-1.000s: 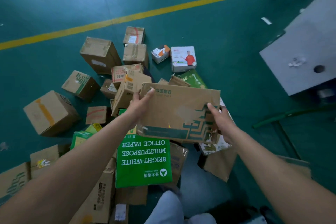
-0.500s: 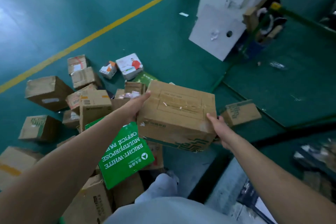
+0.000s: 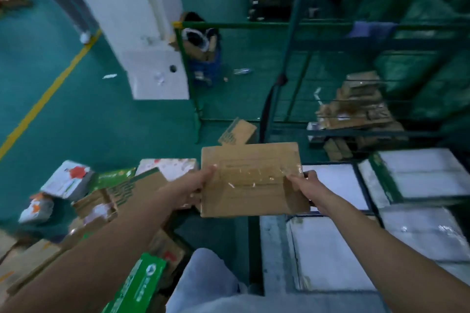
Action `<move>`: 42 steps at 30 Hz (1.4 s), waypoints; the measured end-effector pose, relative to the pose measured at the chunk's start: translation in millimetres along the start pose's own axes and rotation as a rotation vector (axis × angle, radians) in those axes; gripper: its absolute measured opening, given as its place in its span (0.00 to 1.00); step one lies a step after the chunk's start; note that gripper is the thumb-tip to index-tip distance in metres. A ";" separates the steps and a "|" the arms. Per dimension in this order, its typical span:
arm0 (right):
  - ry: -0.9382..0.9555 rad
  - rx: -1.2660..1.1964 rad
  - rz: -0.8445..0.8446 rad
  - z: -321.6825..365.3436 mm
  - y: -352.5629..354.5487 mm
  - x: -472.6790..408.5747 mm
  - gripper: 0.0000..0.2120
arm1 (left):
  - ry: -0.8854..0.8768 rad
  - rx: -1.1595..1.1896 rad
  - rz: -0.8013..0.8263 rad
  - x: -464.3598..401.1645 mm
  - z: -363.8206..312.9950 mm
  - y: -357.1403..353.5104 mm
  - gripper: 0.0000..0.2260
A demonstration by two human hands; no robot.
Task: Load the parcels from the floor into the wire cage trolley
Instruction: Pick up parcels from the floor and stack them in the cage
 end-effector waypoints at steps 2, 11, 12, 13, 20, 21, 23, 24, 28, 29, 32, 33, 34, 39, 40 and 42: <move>0.014 -0.033 -0.068 -7.7 37.5 4.6 0.31 | -0.011 -0.119 0.063 -7.6 -19.9 -29.5 0.27; -0.025 -0.230 -0.445 -54.5 188.7 38.1 0.36 | -0.013 -0.439 0.445 -56.8 -100.9 -191.5 0.26; -0.043 -0.250 -0.489 -60.7 200.7 40.3 0.38 | -0.008 -0.469 0.489 -62.2 -106.8 -207.0 0.27; -0.058 -0.268 -0.532 -66.2 211.7 42.3 0.40 | -0.002 -0.505 0.529 -69.7 -113.3 -222.7 0.29; -0.140 -0.161 -0.741 -62.3 276.5 36.5 0.38 | 0.000 -0.731 0.690 -108.7 -181.9 -310.7 0.29; -0.151 -0.156 -0.751 -63.1 286.6 35.1 0.37 | 0.009 -0.758 0.724 -113.5 -190.5 -321.4 0.30; -0.179 -0.147 -0.768 -66.9 306.0 34.8 0.36 | 0.059 -0.775 0.840 -120.8 -201.8 -344.3 0.26; -0.194 -0.154 -0.789 -71.8 316.0 35.9 0.36 | 0.096 -0.779 0.899 -123.7 -203.6 -358.5 0.22; -0.245 -0.161 -0.880 -85.8 343.8 44.1 0.42 | 0.175 -0.888 0.921 -131.2 -206.3 -400.0 0.23; -0.264 -0.150 -0.903 -90.2 353.5 44.8 0.41 | 0.191 -0.925 0.914 -135.8 -207.8 -414.4 0.26; -0.316 -0.036 -0.953 -104.3 381.7 41.3 0.35 | 0.225 -0.981 0.934 -137.3 -209.9 -456.6 0.27; -0.326 -0.006 -0.970 -112.4 393.7 38.8 0.34 | 0.244 -0.983 0.934 -139.1 -208.7 -472.6 0.27; -0.331 0.010 -0.985 -120.3 405.1 35.3 0.34 | 0.260 -0.976 0.926 -140.8 -207.5 -487.1 0.27; -0.379 -0.039 -0.977 -160.6 459.6 3.2 0.39 | 0.317 -0.878 0.912 -166.6 -189.1 -561.7 0.29; -0.382 -0.039 -0.981 -175.0 474.1 -11.5 0.40 | 0.338 -0.862 0.917 -176.0 -180.3 -583.0 0.29; -0.373 0.020 -0.984 -183.0 495.6 -31.9 0.39 | 0.350 -0.811 0.907 -185.8 -172.7 -611.1 0.27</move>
Point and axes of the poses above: each hand's wrist, its own x-axis away from the middle knuckle, its own y-axis out of the back of the hand, z = x × y, the point moved 5 cm from there along -x, towards the middle knuckle, and after that the axes turned 9 degrees about -x, right-handed, at the moved point
